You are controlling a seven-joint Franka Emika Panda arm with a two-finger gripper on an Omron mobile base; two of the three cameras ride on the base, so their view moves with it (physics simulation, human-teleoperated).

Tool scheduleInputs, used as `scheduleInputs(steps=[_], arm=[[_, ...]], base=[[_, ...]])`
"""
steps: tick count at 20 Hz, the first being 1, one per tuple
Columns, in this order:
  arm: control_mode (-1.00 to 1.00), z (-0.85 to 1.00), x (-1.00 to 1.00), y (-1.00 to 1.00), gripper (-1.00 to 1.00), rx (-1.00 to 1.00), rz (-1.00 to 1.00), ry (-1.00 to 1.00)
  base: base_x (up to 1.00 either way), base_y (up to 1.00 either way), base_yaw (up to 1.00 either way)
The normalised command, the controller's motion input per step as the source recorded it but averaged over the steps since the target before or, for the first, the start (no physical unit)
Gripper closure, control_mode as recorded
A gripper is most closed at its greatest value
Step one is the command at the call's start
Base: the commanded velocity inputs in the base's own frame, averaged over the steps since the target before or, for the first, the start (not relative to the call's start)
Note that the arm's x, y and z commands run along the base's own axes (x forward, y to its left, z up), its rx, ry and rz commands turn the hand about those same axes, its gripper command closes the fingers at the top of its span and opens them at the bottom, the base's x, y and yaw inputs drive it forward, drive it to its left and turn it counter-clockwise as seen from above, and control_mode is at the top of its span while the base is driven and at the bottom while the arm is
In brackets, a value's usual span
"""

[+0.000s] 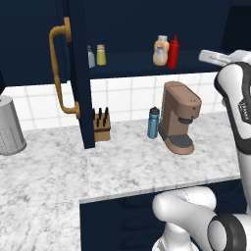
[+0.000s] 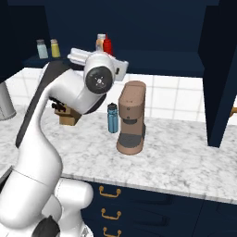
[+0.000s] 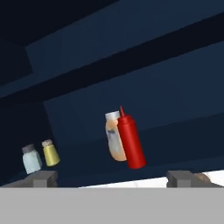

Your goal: Put the shaker and condiment bottle from the counter next to their counterparts in the cabinet.

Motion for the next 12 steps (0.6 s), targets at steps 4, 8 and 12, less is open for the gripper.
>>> scheduleInputs(steps=[4,8,12], arm=[[-1.00,0.16,-1.00,0.09,-1.00,0.12,0.00,0.00],[-1.00,0.08,-1.00,0.30,-1.00,0.06,0.00,0.00],[-1.00,0.03,-1.00,0.29,-1.00,0.05,0.00,0.00]], base=[[0.00,0.00,0.00],[0.00,0.00,0.00],[0.00,0.00,0.00]])
